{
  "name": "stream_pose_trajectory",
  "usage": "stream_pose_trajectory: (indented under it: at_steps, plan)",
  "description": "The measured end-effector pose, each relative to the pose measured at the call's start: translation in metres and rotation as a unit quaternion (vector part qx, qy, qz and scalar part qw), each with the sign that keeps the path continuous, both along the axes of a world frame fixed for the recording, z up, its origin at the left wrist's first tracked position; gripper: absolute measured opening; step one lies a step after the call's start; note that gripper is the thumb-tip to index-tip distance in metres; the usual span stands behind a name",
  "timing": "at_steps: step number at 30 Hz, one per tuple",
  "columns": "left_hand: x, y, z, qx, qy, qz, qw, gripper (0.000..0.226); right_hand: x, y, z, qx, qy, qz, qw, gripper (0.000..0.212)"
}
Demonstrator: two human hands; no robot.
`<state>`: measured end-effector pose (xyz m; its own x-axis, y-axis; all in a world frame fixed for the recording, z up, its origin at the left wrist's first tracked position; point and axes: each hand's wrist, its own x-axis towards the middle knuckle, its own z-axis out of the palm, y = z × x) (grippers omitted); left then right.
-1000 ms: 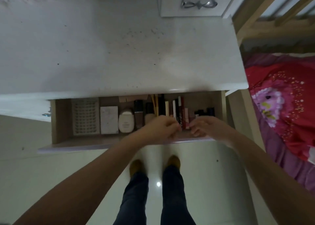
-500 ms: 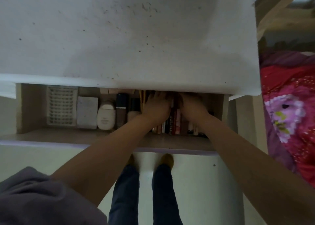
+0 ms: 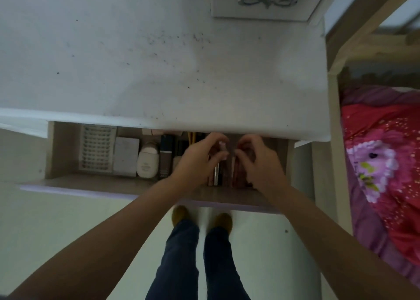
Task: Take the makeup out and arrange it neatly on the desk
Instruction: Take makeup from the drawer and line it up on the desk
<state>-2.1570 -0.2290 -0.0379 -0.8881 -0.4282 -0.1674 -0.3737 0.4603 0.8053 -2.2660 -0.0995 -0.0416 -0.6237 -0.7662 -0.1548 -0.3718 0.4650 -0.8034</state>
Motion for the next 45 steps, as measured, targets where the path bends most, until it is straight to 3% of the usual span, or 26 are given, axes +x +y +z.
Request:
stream_pose_trajectory:
  at_steps: [5,10,16,25,29,32,36,41,45]
  plan:
    - [-0.069,-0.062,0.052,0.046,0.071,0.078,0.993,0.014,-0.079,-0.052,0.058,-0.085,0.014,-0.07,0.994,0.011]
    - [-0.154,-0.118,0.049,0.032,0.0,0.101,0.994,0.021,-0.15,-0.115,0.052,-0.027,0.011,-0.094,0.995,0.009]
    - [-0.198,-0.137,0.027,0.0,-0.031,0.122,0.992,0.024,-0.17,-0.154,0.028,-0.003,0.06,-0.099,0.993,0.017]
    - [-0.177,-0.119,0.035,0.01,-0.024,0.133,0.991,0.037,-0.159,-0.145,0.031,0.003,0.086,-0.09,0.992,0.021]
    - [-0.096,-0.079,0.046,-0.026,0.091,0.092,0.991,0.01,-0.104,-0.088,0.05,-0.057,0.106,-0.063,0.991,0.013]
    - [-0.018,-0.027,0.029,0.009,-0.003,-0.02,1.0,0.013,-0.039,-0.027,0.038,-0.025,0.069,0.026,0.997,0.013]
    - [0.019,0.005,-0.03,-0.029,-0.19,-0.102,0.976,0.037,0.001,0.009,-0.025,0.155,0.054,0.094,0.982,0.024]
    - [-0.018,0.008,-0.073,-0.16,-0.226,-0.075,0.958,0.06,0.0,-0.008,-0.062,0.297,0.16,0.136,0.932,0.036]
    - [-0.036,0.008,-0.08,-0.195,-0.271,-0.072,0.94,0.05,0.001,-0.011,-0.07,0.326,0.205,0.17,0.907,0.032]
